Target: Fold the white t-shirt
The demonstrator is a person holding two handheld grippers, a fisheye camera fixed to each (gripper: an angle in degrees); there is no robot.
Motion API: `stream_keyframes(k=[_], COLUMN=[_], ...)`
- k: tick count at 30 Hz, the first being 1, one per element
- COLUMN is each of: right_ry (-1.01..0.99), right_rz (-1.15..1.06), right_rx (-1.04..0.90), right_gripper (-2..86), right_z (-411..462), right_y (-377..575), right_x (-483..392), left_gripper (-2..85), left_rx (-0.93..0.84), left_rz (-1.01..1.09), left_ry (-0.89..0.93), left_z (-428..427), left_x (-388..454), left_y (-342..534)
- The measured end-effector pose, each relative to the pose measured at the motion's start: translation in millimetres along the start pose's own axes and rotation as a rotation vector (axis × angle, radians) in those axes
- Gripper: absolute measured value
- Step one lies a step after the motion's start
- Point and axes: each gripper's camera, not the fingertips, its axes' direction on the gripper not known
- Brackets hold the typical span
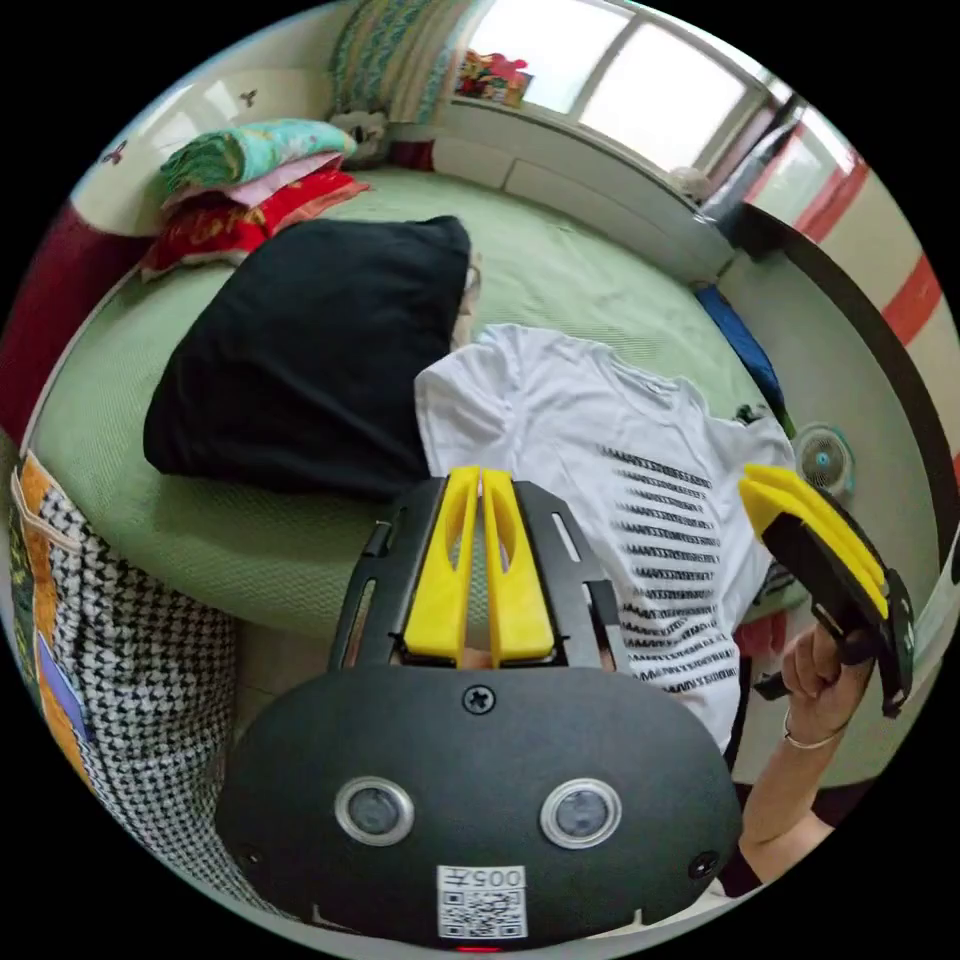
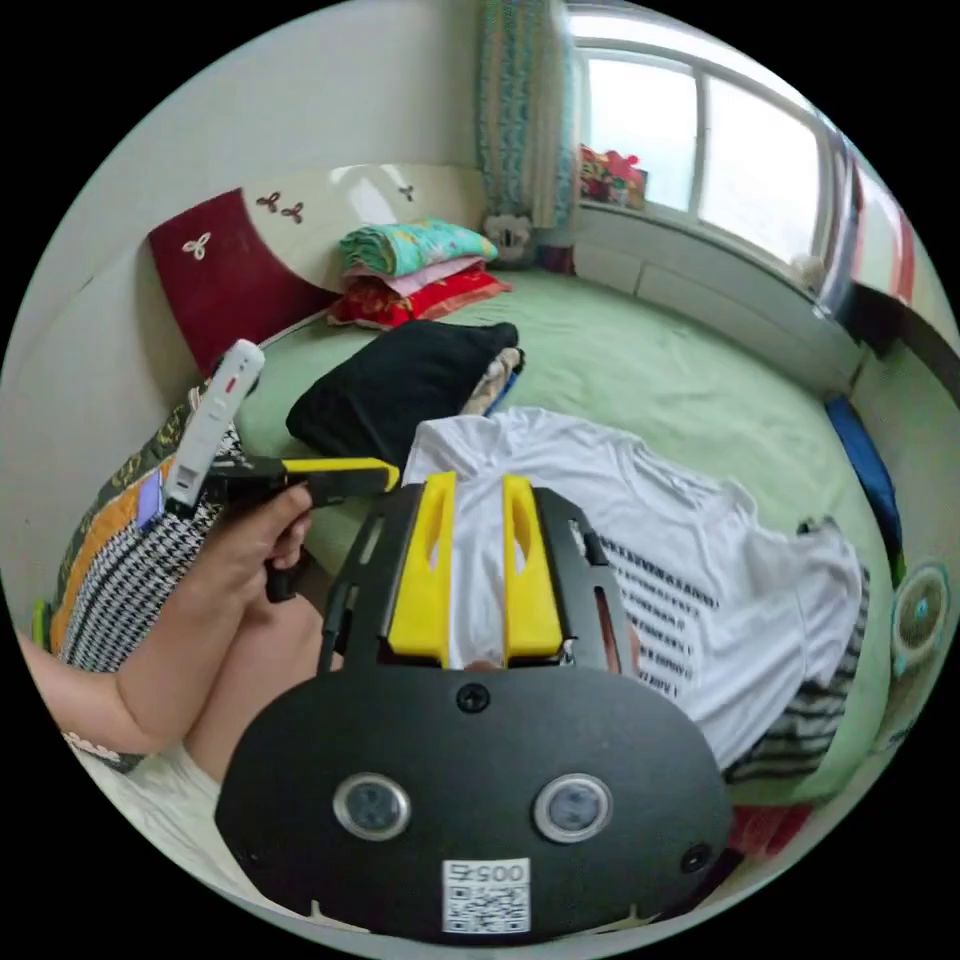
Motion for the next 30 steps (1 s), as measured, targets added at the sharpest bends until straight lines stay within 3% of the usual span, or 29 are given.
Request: stream_keyframes(k=[4,6,17,22,30], right_ry=[-0.052,-0.083,-0.170,-0.111,-0.098], right_rz=[-0.105,-0.114,-0.060,-0.055,-0.038], right_rx=[-0.054,-0.089,-0.300,-0.306,-0.172], right_gripper=[11.9,12.3,10.0,0.8,-0.6], right_z=[63.2,89.5,204.8,212.7,160.3], right_y=[-36.4,-48.4,-99.6,-114.6,-149.2], right_x=[-1.7,5.8,34.3,37.8,74.3], left_gripper=[7.5,8.1,8.3,5.6,2.9], left_rx=[0.018,0.095,-0.045,-0.045,-0.028], left_rz=[-0.039,-0.004,0.043,0.039,0.038], left_ry=[0.125,0.071,0.021,-0.037,-0.003], left_z=[14.9,6.6,29.3,29.0,18.9], left_x=[-24.8,-25.3,-29.7,-28.9,-30.2], left_y=[8.9,5.0,-19.5,-22.8,-19.6])
